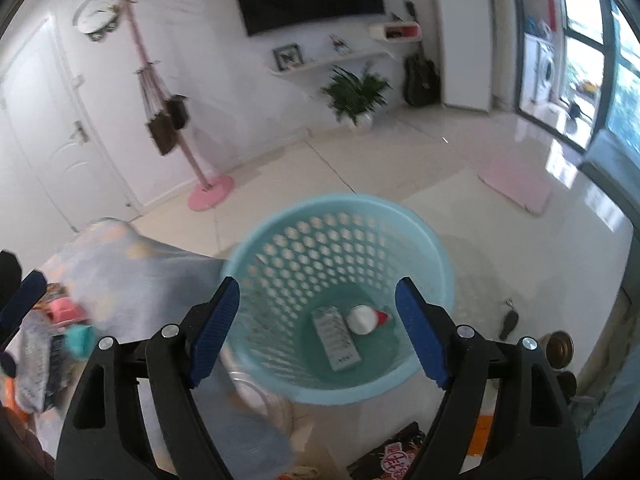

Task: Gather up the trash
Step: 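Drop the milk carton into the teal basket with left while right drops the red-white cup, then grasp the orange paper cup with left while right grasps the blue-white milk box, then release the orange cup into the basket with left while right releases the milk box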

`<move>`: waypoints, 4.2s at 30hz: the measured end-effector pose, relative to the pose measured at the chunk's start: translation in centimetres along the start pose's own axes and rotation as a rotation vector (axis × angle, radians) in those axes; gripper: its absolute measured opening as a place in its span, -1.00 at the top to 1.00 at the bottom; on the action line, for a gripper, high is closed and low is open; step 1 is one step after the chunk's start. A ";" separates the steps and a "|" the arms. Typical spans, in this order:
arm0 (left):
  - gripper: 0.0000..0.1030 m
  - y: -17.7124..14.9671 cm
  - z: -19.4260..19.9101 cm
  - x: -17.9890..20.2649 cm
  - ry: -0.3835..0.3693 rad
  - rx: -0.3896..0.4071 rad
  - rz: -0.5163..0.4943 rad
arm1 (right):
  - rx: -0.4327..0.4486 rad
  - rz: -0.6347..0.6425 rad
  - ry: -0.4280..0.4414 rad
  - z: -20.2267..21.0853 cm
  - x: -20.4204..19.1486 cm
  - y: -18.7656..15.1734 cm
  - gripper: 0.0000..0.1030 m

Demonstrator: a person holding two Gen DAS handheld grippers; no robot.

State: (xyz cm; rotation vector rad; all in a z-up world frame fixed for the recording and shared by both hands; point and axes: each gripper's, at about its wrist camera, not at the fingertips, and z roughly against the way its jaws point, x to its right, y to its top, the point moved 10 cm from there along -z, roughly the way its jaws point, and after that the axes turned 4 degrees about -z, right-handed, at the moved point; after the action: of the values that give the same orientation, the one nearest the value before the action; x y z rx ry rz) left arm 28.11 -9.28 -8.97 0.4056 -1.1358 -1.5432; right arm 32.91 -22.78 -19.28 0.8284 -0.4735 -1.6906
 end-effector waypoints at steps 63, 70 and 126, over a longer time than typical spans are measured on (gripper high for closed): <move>-0.70 -13.1 26.5 -24.6 0.333 -0.136 0.116 | -0.328 0.202 0.303 0.6 -31.1 -17.6 -0.52; -0.80 -11.5 27.2 -25.4 0.408 -0.132 0.071 | -0.328 0.446 0.275 2.4 -28.6 -17.8 -0.52; -0.42 5.1 1.4 -0.5 -0.061 -0.010 -0.012 | -0.044 -0.042 0.104 1.8 -6.3 2.1 -0.18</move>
State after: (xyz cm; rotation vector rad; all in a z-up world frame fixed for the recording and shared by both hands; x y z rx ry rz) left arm 30.06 -7.77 -4.27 0.3605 -1.1743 -1.5803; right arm 33.73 -17.56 -14.84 0.8946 -0.3489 -1.6819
